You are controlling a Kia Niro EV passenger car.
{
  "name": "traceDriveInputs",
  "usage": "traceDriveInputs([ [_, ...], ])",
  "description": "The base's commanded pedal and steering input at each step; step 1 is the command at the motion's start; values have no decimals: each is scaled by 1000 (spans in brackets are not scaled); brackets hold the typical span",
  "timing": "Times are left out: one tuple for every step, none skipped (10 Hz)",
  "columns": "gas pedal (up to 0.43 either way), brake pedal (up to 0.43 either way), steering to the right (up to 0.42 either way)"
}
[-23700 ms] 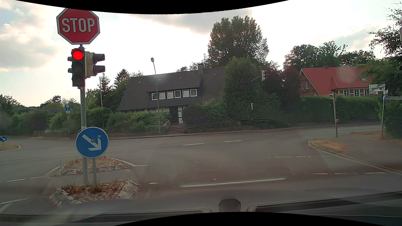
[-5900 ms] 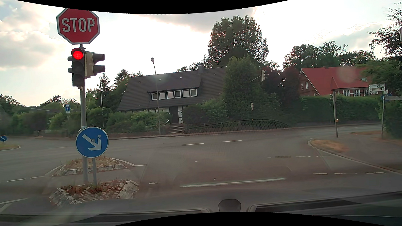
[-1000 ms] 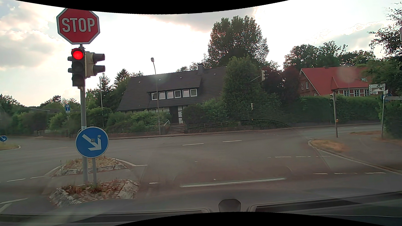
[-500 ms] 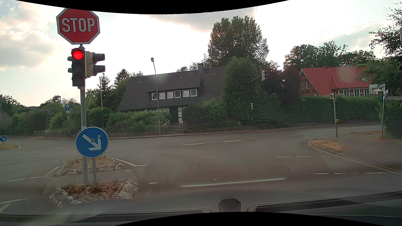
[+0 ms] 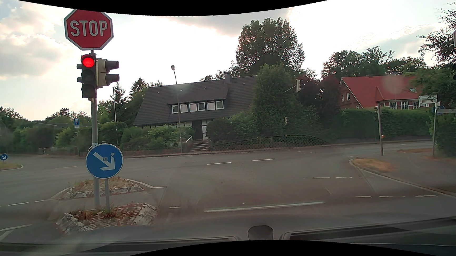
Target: Follow the waypoints while adhering to traffic rules and regulations
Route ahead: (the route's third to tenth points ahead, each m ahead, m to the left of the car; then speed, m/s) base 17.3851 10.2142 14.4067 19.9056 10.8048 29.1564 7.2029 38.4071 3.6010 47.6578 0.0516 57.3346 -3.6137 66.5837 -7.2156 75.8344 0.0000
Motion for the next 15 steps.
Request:
traceDriveInputs([
  [0, 250, -5],
  [0, 250, -5],
  [0, 250, -5],
  [0, 250, -5],
  [0, 250, -5],
  [0, 250, -6],
  [0, 250, -5],
  [0, 250, -5],
  [0, 250, -5],
  [0, 250, -5],
  [0, 250, -5],
  [0, 250, -5],
  [0, 250, -5],
  [0, 250, -6],
  [0, 250, -5],
])
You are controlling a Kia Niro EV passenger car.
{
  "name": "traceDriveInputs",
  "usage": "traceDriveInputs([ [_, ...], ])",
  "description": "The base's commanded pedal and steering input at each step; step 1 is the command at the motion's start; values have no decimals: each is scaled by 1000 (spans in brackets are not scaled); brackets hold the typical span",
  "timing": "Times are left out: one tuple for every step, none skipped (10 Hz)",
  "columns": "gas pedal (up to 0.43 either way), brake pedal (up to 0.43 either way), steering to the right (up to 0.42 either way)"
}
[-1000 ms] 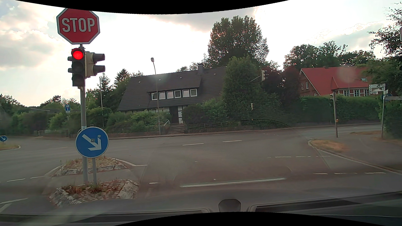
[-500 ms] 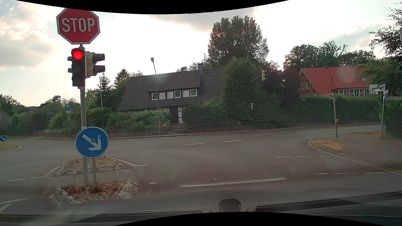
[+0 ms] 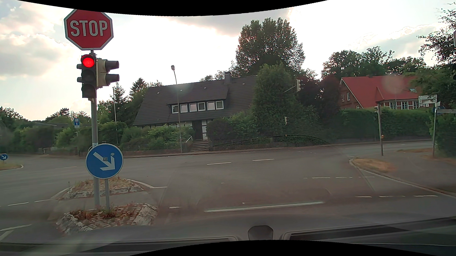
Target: Follow the waypoints while adhering to traffic rules and regulations
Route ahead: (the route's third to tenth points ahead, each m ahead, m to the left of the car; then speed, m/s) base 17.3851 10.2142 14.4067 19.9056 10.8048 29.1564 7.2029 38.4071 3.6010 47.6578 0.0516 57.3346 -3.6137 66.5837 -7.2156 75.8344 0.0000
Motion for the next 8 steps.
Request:
traceDriveInputs([
  [0, 250, -5],
  [0, 250, -5],
  [0, 250, -5],
  [0, 250, -5],
  [0, 250, -5],
  [0, 250, -5],
  [0, 250, -5],
  [0, 250, -5],
])
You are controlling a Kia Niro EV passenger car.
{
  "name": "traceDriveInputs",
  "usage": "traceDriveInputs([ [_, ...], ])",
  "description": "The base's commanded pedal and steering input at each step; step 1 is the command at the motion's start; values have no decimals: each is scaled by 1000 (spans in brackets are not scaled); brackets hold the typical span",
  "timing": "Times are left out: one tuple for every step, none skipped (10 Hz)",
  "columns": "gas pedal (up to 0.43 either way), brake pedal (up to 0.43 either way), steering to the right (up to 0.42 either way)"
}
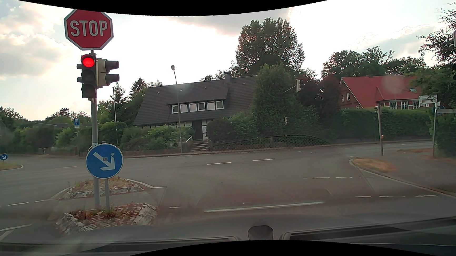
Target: Follow the waypoints while adhering to traffic rules and regulations
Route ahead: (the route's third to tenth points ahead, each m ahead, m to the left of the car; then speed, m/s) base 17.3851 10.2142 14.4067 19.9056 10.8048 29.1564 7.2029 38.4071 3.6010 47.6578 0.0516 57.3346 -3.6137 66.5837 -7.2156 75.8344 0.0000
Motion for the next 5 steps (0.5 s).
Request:
traceDriveInputs([
  [0, 250, -6],
  [0, 250, -5],
  [0, 250, -5],
  [0, 250, -5],
  [0, 250, -5],
])
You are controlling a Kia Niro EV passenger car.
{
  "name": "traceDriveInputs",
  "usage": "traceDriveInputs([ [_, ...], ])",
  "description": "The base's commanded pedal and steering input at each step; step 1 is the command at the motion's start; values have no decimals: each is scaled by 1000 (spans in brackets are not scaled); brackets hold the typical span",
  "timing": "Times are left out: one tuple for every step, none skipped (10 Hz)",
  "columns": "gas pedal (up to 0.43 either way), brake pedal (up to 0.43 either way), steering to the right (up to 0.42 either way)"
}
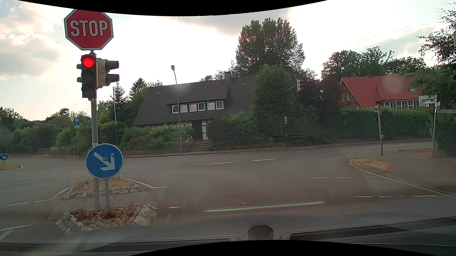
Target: Follow the waypoints while adhering to traffic rules and regulations
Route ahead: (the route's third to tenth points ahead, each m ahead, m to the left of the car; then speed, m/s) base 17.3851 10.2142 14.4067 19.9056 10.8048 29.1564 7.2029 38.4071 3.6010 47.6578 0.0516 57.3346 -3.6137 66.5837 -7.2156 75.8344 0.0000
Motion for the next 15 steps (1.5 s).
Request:
traceDriveInputs([
  [0, 250, -5],
  [0, 250, -5],
  [0, 250, -5],
  [0, 250, -6],
  [0, 250, -5],
  [0, 250, -5],
  [0, 250, -5],
  [0, 250, -6],
  [0, 250, -5],
  [0, 250, -5],
  [0, 250, -5],
  [0, 250, -5],
  [0, 250, -5],
  [0, 250, -5],
  [0, 250, -5],
])
